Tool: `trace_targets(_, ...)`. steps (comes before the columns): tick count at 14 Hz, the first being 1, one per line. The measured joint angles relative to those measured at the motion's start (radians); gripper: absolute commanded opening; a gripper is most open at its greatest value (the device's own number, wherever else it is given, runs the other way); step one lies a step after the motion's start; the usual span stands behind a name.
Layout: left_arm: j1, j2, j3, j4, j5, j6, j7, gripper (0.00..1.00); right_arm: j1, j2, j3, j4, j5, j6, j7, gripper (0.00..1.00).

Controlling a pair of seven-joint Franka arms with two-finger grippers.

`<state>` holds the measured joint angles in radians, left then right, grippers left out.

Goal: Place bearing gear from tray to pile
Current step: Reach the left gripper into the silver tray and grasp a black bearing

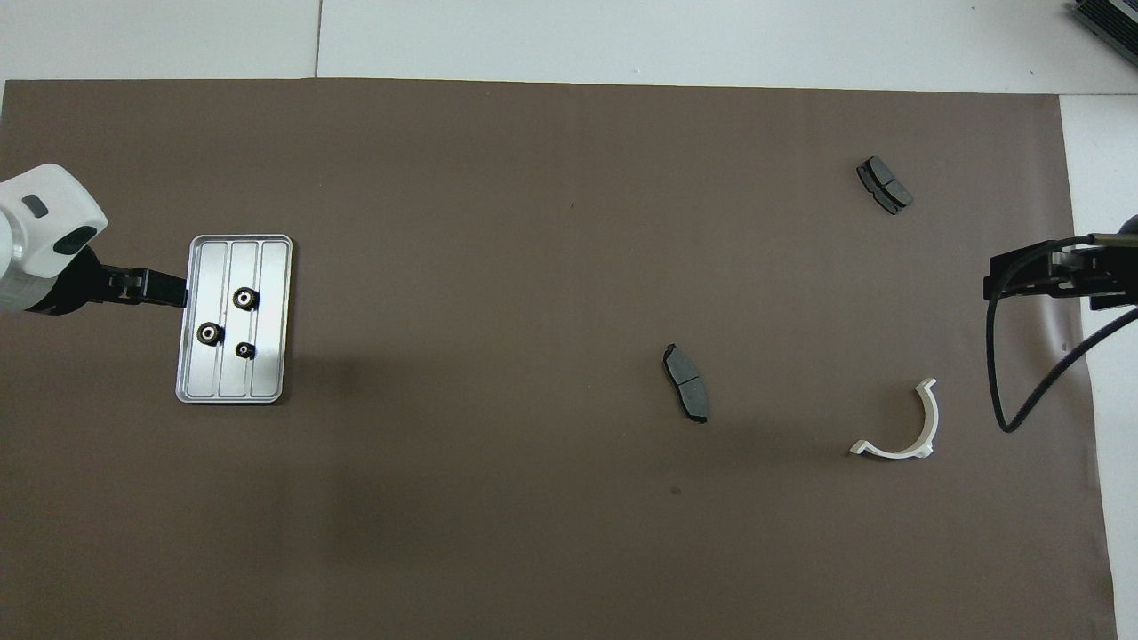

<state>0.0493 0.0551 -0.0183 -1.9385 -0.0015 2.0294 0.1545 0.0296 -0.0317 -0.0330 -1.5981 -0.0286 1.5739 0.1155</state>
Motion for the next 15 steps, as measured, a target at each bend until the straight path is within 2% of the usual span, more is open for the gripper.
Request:
trace_targets(1,0.0,0.019,-0.001,-0.023,0.0,0.04,0.0,0.91,0.0,0.0,0.0,0.0,0.0,0.0,0.0,1.0)
trace_targets(4,-0.002,0.034,-0.007,-0.093,-0.017,0.111,0.0,0.79,0.0,0.0,0.0,0.0,0.0,0.0,0.0,1.0)
trace_targets(7,-0.008,0.048,-0.01,-0.154,-0.028,0.157,-0.02,0.76,0.0,0.0,0.0,0.0,0.0,0.0,0.0,1.0)
trace_targets(10,-0.038,0.062,-0.014,-0.217,-0.031,0.216,-0.053,0.69,0.0,0.0,0.0,0.0,0.0,0.0,0.0,1.0)
trace_targets(15,-0.045,0.062,-0.012,-0.24,-0.031,0.225,-0.061,0.6,0.0,0.0,0.0,-0.001,0.0,0.0,0.0,1.0)
